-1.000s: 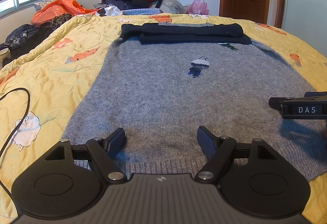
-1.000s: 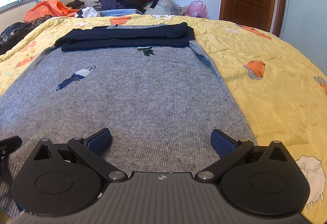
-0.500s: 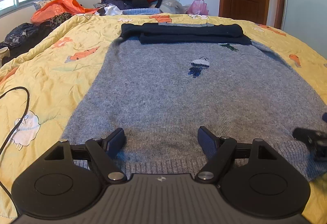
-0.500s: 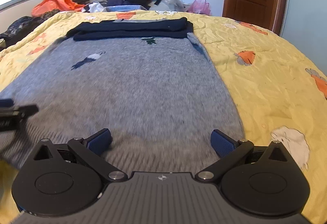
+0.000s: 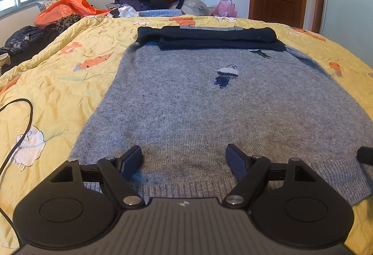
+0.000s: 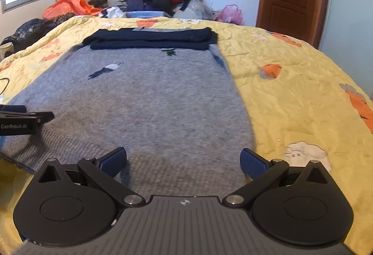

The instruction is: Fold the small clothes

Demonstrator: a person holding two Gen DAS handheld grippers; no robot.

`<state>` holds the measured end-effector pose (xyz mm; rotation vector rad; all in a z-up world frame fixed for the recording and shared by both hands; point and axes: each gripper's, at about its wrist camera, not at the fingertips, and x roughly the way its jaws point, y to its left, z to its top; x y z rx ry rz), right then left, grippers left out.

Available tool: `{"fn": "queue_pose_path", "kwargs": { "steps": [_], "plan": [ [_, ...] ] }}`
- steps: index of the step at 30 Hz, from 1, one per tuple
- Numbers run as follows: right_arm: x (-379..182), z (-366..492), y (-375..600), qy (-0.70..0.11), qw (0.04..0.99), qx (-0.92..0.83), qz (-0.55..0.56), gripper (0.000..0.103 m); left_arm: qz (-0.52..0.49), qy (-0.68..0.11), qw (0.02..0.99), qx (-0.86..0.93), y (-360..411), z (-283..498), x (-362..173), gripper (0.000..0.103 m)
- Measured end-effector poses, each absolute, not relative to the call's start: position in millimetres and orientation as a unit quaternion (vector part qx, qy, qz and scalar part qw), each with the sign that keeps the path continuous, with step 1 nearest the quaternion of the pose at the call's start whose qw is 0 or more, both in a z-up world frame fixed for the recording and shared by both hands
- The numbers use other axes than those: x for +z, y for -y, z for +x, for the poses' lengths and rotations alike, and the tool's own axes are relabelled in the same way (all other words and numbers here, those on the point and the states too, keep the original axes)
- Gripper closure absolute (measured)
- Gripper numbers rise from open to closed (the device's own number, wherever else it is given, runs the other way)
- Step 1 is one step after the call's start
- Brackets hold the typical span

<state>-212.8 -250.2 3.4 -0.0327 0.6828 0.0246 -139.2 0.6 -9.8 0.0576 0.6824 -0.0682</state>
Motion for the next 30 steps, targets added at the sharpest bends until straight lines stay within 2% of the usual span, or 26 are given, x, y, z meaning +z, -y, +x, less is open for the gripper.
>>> {"fn": "queue_pose_path", "kwargs": {
  "steps": [5,7,10,20,22,25,27,30],
  "plan": [
    [5,-216,276,-0.349,0.937,-0.017,0.0,0.001,0.05,-0.327,0.943,-0.033,-15,-155,3,0.023],
    [4,-218,286,-0.36,0.933,-0.015,0.016,0.002,0.017,-0.326,0.945,-0.035,-40,-164,11,0.023],
    [-2,-218,299,-0.38,0.923,0.005,0.06,0.01,-0.04,-0.346,0.937,-0.024,-77,-167,14,0.024],
    [7,-211,304,-0.412,0.88,0.13,0.198,0.009,-0.176,-0.414,0.882,-0.143,-111,-161,7,0.023],
    [7,-208,301,-0.409,0.879,0.13,0.205,0.01,-0.175,-0.417,0.88,-0.146,-108,-157,6,0.024],
    [8,-204,305,-0.413,0.876,0.129,0.212,0.028,-0.172,-0.422,0.879,-0.142,-111,-151,7,0.024],
    [8,-204,310,-0.419,0.874,0.12,0.213,0.048,-0.172,-0.431,0.874,-0.144,-112,-146,8,0.025],
    [6,-202,319,-0.423,0.868,0.118,0.231,0.055,-0.178,-0.44,0.868,-0.144,-118,-143,10,0.025]
  ]
}}
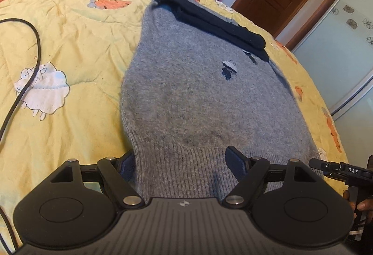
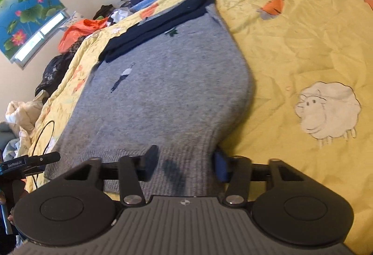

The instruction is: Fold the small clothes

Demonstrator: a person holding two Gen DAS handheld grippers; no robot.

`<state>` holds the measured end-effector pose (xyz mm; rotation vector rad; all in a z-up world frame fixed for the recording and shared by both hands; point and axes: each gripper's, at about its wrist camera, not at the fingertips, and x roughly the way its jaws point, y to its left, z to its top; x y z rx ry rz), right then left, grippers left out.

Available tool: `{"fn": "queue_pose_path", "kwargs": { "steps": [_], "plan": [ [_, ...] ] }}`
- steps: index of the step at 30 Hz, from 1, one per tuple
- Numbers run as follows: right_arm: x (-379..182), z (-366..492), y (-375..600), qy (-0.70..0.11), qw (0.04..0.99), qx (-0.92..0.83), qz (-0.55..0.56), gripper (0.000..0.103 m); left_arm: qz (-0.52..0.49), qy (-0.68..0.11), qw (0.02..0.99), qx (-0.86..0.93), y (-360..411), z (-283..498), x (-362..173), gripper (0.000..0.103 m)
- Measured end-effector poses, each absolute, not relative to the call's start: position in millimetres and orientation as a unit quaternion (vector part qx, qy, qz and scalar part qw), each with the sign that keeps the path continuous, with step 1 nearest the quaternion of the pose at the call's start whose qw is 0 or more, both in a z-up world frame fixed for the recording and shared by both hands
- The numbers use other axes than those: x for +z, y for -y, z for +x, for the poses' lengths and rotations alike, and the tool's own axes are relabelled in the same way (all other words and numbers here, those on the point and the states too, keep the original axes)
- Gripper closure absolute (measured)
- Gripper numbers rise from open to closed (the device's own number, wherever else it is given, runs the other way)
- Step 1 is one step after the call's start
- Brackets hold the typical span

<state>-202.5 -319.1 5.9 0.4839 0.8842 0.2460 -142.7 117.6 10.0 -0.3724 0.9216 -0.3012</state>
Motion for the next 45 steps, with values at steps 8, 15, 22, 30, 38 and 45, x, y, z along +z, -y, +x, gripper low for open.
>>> {"fn": "queue_pose_path", "kwargs": {
  "steps": [8,15,22,30,38,45],
  "plan": [
    [1,-195,326,-0.43,0.863,0.101,0.245,0.088,-0.165,-0.473,0.858,-0.115,-133,-132,9,0.091],
    [15,-188,329,-0.389,0.857,0.141,0.306,0.088,-0.177,-0.472,0.852,-0.143,-139,-124,28,0.097],
    [44,-131,342,-0.312,0.849,0.187,0.383,0.088,-0.204,-0.395,0.874,-0.196,-140,-73,88,0.097],
    [71,-5,364,-0.23,0.844,0.209,0.438,0.088,-0.215,-0.34,0.894,-0.197,-129,43,126,0.098],
    [38,151,379,-0.286,0.843,0.159,0.427,0.088,-0.182,-0.352,0.908,-0.138,-111,188,108,0.098],
    [0,206,388,-0.292,0.823,0.141,0.466,0.088,-0.2,-0.345,0.91,-0.115,-117,249,88,0.098]
  ]
}}
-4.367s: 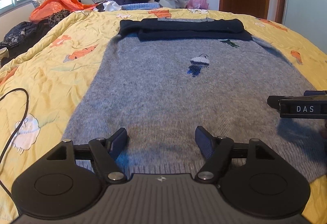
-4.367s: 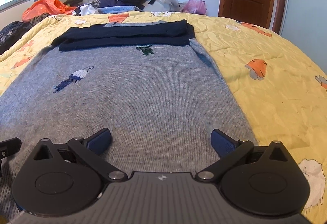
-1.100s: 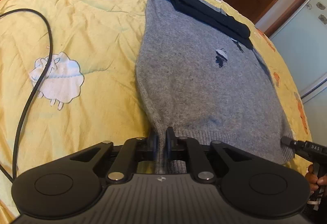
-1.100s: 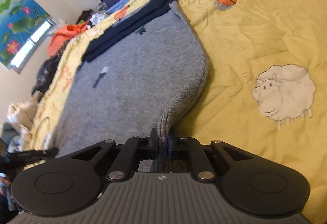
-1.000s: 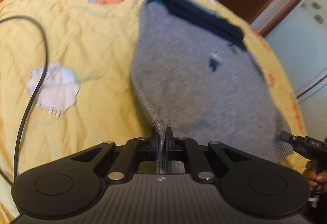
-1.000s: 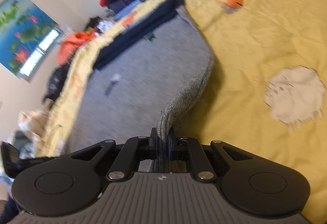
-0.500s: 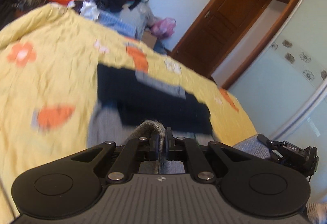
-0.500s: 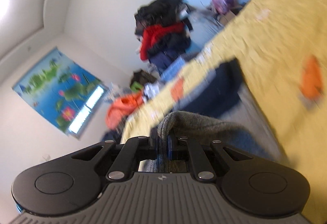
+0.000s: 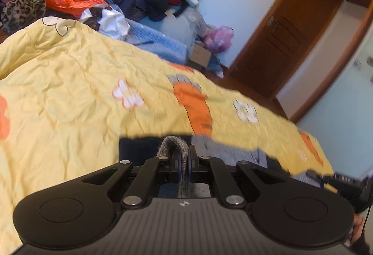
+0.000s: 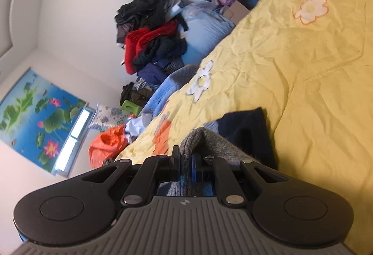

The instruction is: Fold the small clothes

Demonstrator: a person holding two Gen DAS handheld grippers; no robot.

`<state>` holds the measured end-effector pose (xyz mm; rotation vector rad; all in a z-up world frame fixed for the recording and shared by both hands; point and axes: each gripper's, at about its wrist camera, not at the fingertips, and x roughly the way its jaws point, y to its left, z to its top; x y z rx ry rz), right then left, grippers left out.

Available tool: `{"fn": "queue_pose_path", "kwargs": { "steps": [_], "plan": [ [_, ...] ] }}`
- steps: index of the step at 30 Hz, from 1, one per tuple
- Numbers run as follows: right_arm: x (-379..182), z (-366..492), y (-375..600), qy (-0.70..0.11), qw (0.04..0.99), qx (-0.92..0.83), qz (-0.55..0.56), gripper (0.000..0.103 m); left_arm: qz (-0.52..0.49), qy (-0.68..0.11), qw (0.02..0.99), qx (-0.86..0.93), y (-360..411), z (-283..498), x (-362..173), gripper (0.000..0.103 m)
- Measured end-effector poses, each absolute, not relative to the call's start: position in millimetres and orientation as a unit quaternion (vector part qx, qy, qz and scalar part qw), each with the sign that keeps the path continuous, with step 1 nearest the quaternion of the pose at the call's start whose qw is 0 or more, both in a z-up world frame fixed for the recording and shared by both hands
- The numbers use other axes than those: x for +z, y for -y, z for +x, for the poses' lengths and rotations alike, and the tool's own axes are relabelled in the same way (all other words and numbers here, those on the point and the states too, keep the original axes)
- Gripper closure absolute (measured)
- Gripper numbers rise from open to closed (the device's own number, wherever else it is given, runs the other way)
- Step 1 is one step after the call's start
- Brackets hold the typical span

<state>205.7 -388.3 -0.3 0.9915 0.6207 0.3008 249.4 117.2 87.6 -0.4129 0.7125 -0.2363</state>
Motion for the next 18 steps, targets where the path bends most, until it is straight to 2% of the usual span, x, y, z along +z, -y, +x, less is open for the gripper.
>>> {"fn": "queue_pose_path", "kwargs": {
  "steps": [2,4,5,6,8,15,17,18],
  "plan": [
    [-11,221,394,-0.286,0.819,0.124,0.482,0.088,-0.217,-0.349,0.907,-0.093,-123,273,81,0.098],
    [-23,232,398,-0.285,0.81,0.108,0.5,0.083,-0.214,-0.37,0.901,-0.078,-125,296,68,0.097],
    [-29,238,398,-0.294,0.805,0.109,0.503,0.074,-0.21,-0.391,0.894,-0.056,-126,307,61,0.096],
    [-33,242,397,-0.306,0.8,0.112,0.504,0.058,-0.214,-0.411,0.885,-0.037,-129,313,52,0.095],
    [-33,237,394,-0.302,0.806,0.11,0.498,0.05,-0.236,-0.412,0.88,-0.035,-139,310,45,0.095],
    [-10,217,404,-0.27,0.826,0.132,0.476,0.049,-0.269,-0.324,0.905,-0.064,-169,261,70,0.094],
    [-8,223,402,-0.297,0.817,0.131,0.477,0.049,-0.202,-0.328,0.919,-0.083,-150,251,77,0.094],
    [-5,224,398,-0.31,0.818,0.13,0.467,0.049,-0.133,-0.319,0.935,-0.08,-132,244,81,0.094]
  ]
}}
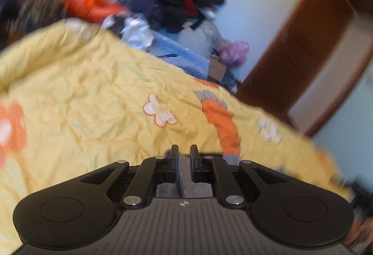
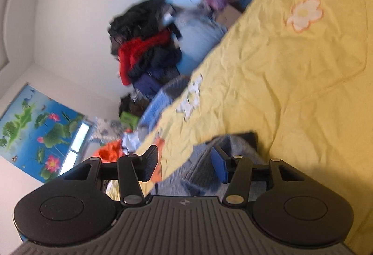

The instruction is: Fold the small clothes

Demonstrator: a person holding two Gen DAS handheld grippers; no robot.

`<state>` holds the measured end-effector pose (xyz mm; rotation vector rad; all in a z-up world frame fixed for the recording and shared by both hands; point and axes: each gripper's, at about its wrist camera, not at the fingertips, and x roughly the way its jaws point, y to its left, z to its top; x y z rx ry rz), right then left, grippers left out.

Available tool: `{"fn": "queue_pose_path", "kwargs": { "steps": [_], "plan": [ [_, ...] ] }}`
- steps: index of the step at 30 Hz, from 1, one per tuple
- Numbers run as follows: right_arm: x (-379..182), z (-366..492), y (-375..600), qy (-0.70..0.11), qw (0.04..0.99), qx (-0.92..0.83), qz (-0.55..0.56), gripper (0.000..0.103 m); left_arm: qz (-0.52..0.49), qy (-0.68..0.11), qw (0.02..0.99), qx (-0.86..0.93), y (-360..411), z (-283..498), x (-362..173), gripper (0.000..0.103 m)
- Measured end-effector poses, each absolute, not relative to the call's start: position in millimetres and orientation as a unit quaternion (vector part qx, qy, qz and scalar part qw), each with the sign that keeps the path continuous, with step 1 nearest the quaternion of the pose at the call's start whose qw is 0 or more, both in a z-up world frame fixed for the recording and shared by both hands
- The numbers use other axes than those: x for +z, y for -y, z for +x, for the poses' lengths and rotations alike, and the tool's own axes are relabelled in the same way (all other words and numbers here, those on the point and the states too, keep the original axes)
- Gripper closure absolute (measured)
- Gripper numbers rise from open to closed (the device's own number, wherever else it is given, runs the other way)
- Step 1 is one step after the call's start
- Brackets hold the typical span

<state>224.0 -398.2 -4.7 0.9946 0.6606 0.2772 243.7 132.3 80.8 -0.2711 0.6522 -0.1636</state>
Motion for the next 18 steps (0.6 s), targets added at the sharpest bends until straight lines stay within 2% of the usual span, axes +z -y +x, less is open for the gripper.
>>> {"fn": "queue_pose_path", "kwargs": {
  "steps": [2,3,5,9,16,17,18],
  "plan": [
    [1,224,388,-0.332,0.821,0.142,0.442,0.045,0.068,-0.266,0.96,-0.055,-87,220,81,0.094],
    [2,224,384,-0.346,0.818,0.147,0.436,0.034,0.17,-0.232,0.957,-0.044,-66,207,74,0.094],
    [-1,227,379,-0.373,0.811,0.145,0.427,0.028,0.305,-0.195,0.93,-0.06,-37,192,55,0.094],
    [-9,232,377,-0.386,0.797,0.136,0.443,0.028,0.385,-0.221,0.892,-0.082,-14,196,30,0.094],
    [-10,243,374,-0.395,0.795,0.147,0.436,0.028,0.412,-0.306,0.843,-0.16,-13,213,10,0.094],
    [-10,244,374,-0.395,0.795,0.15,0.435,0.026,0.408,-0.312,0.843,-0.159,-15,217,10,0.093],
    [-10,245,374,-0.395,0.795,0.154,0.434,0.025,0.408,-0.317,0.843,-0.152,-17,220,9,0.088]
  ]
}}
